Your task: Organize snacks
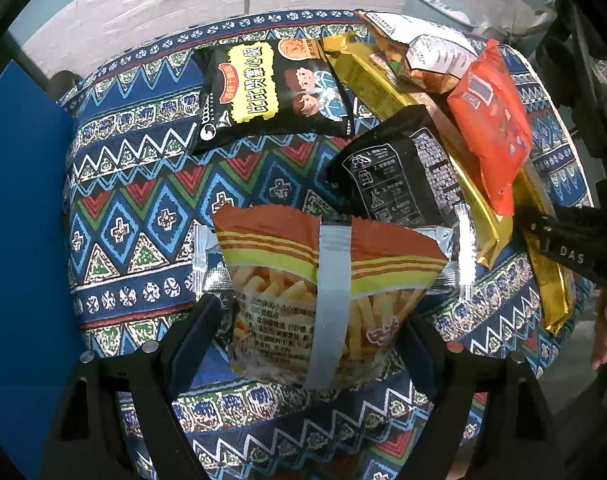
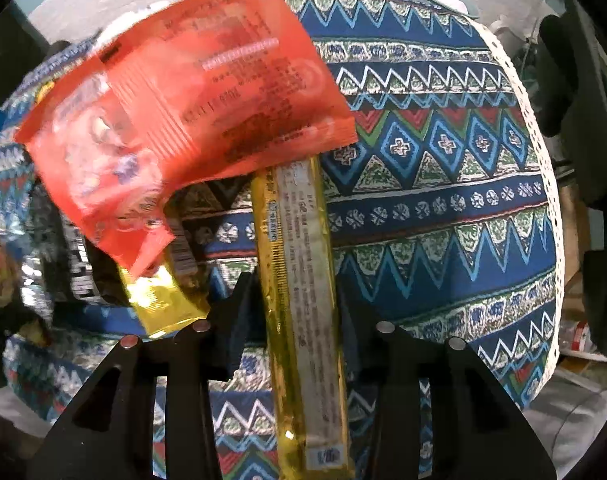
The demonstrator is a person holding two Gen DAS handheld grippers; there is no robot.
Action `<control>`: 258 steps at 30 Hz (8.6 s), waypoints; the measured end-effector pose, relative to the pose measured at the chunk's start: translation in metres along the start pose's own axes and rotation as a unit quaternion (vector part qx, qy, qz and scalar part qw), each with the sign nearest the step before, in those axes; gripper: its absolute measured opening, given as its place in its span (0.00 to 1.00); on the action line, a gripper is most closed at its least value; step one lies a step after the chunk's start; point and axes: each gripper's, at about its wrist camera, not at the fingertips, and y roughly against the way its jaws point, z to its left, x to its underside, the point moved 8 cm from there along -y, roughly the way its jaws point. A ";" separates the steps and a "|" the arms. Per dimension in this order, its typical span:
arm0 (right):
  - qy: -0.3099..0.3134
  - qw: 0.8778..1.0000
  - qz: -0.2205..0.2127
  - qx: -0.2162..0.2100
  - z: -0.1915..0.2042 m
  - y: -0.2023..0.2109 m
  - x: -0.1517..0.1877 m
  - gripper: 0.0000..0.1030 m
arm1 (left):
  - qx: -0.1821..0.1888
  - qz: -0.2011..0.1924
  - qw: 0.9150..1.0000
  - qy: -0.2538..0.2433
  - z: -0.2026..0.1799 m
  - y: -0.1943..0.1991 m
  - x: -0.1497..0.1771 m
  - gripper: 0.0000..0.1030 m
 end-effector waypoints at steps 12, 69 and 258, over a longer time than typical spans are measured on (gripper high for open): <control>-0.045 0.998 -0.027 0.022 -0.029 0.020 0.011 0.30 | 0.003 -0.009 1.000 -0.016 -0.002 0.009 0.003 0.40; 0.074 0.956 -0.276 -0.060 0.111 0.243 -0.034 0.26 | -0.052 -0.182 0.982 0.025 0.083 0.179 0.003 0.37; 0.119 0.989 -0.031 -0.078 0.091 0.002 -0.024 0.32 | 0.001 0.035 0.996 0.082 -0.009 -0.009 0.009 0.64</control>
